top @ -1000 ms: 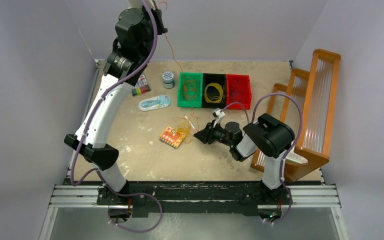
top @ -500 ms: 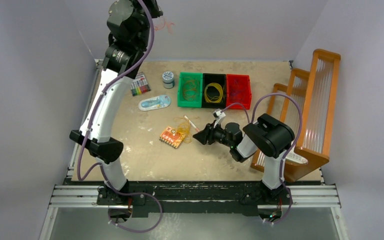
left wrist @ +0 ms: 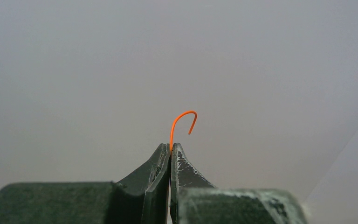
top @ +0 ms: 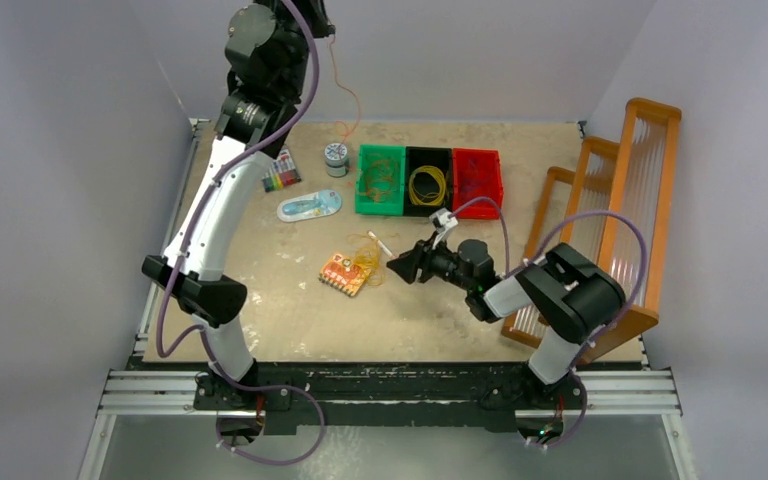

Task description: Untangle the cables

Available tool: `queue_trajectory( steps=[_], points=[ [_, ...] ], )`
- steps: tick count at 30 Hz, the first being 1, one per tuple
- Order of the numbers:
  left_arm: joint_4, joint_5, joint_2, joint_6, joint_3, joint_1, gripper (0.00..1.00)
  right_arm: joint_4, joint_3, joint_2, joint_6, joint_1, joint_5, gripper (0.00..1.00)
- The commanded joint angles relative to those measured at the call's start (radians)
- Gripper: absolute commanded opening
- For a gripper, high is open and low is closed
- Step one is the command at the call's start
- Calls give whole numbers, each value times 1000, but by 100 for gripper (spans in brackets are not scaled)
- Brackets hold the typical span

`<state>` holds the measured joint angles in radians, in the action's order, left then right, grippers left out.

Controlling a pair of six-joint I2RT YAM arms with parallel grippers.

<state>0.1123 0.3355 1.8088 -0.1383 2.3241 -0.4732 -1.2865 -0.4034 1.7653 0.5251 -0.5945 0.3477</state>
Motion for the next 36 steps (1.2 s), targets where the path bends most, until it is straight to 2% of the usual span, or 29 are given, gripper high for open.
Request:
queue_trajectory(
  steps=[1, 9, 14, 22, 36],
  points=[
    [-56, -35, 2, -21, -45, 4, 0, 115, -14, -178, -75, 1, -63, 57],
    [-103, -63, 22, -57, -131, 4, 0, 337, -42, -457, -170, 1, -207, 62],
    [-136, -83, 46, -86, -206, 4, 0, 419, -47, -558, -195, 1, -275, 65],
    [-203, -65, 82, -111, -372, 4, 0, 443, -34, -583, -202, 2, -328, 67],
    [-184, -104, 116, -129, -360, 4, 0, 448, -37, -580, -200, 2, -347, 68]
  ],
)
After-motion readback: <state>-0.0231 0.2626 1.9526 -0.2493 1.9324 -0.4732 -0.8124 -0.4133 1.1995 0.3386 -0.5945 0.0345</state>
